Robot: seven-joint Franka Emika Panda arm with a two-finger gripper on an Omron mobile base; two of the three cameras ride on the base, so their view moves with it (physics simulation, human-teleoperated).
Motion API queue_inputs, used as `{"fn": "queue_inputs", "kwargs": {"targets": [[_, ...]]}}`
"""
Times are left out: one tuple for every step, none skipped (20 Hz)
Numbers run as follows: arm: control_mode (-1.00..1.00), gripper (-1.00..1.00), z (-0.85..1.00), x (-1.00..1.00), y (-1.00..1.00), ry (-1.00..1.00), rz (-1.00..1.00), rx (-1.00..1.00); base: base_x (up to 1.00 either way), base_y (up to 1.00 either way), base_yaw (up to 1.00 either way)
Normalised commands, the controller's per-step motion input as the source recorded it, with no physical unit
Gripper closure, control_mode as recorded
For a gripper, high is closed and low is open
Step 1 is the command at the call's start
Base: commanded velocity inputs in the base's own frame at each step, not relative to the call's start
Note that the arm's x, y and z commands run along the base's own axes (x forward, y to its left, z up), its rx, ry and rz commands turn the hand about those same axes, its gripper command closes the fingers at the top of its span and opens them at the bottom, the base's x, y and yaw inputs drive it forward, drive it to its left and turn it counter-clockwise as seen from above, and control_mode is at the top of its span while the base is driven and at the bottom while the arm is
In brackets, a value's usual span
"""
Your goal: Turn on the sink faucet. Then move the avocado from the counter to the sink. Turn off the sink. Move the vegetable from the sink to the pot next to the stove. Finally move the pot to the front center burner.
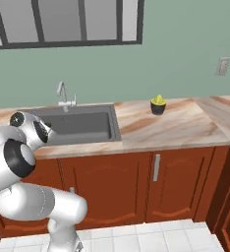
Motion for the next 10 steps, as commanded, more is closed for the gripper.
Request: {"fn": "queue_inputs", "kwargs": {"targets": [[1.00,1.00,0.00,0.00,0.00,0.00,0.00,0.00,0.00,0.00,-0.48],[1.00,1.00,0.00,0.00,0.00,0.00,0.00,0.00,0.00,-0.05,-0.48],[1.00,1.00,0.00,0.00,0.00,0.00,0.00,0.00,0.00,-0.03,-0.49],[1.00,1.00,0.00,0.00,0.00,0.00,0.00,0.00,0.00,0.00,-0.51],[1.00,1.00,0.00,0.00,0.00,0.00,0.00,0.00,0.00,0.00,-0.52],[1.00,1.00,0.00,0.00,0.00,0.00,0.00,0.00,0.00,0.00,-0.53],[1.00,1.00,0.00,0.00,0.00,0.00,0.00,0.00,0.00,0.00,-0.54],[1.00,1.00,0.00,0.00,0.00,0.00,0.00,0.00,0.00,0.00,-0.57],[1.00,1.00,0.00,0.00,0.00,0.00,0.00,0.00,0.00,0.01,-0.58],[1.00,1.00,0.00,0.00,0.00,0.00,0.00,0.00,0.00,0.05,-0.59]]}}
